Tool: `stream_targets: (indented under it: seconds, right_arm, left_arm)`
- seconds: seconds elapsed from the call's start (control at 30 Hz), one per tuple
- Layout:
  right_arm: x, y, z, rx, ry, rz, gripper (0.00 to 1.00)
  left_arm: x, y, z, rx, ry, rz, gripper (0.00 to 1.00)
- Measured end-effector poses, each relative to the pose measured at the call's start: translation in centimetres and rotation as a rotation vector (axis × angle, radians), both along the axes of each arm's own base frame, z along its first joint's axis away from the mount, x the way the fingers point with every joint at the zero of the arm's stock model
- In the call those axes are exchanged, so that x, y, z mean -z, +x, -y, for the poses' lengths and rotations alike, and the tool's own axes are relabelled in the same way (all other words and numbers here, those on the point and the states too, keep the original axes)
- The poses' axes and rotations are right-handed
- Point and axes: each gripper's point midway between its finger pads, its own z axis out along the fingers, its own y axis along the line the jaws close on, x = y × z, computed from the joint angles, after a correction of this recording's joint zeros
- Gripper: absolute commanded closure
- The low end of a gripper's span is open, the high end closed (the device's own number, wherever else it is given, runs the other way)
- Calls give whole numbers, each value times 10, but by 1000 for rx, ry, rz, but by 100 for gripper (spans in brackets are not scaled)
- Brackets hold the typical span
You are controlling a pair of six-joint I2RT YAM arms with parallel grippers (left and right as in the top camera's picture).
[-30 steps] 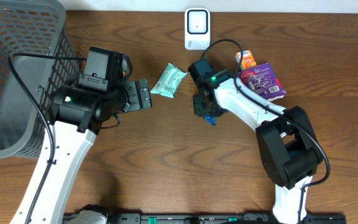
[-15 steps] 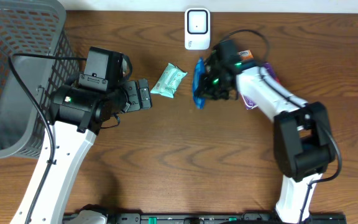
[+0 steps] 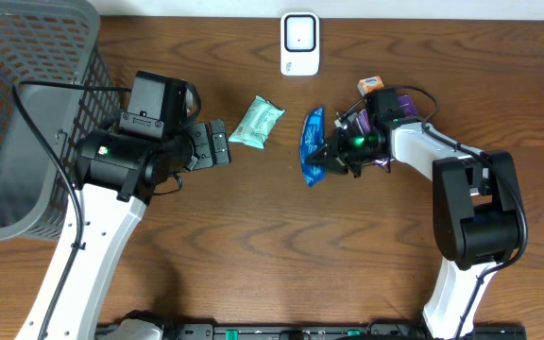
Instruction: Scan the item barcode
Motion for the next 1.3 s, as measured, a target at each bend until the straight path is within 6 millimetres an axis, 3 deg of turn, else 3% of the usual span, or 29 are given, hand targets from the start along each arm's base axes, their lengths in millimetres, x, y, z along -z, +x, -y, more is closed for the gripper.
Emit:
stream_targets:
  seconds: [0.1,0.2,0.33,0.5,0.6,0.67,0.7,0.73,0.83,1.0,1.17,1.3]
  right_arm:
    - [6,-12,13,25,-95,-70,75]
    - [-2,-19,31,49,-226,-66,67]
    - [-41,-10,57,103,-392,63,56]
    - [-96,16,71,174,-466,306,57]
    - [-109,30,63,182,-471,402,62]
    - [-109,35,54,170,-469,438,72]
    - [-108,37,49,164,-468,453,83]
    - [-106,39,42,150,-467,468,86]
    - [-92,42,23,114,-474,482,89]
    - [-40,34,6,51,-565,412,90]
    - [-1,35,8,35,-620,360,96]
    - [15,34,18,38,-664,327,99]
  left_arm:
    - [0,0,0,0,0,0,2]
    - [0,0,0,0,0,0,2]
    - [0,0,0,0,0,0,2]
    - [0,0,0,0,0,0,2]
    - [0,0,0,0,0,0,2]
    - [0,0,0,0,0,-1,2]
    - [0,0,0,0,0,-1,2]
    - [0,0,0,0,0,-1,2]
    - [0,0,0,0,0,-1,2]
    - [0,0,0,0,0,-1,2]
    - [0,0,0,0,0,-1,2]
    - [0,0,0,0,0,-1,2]
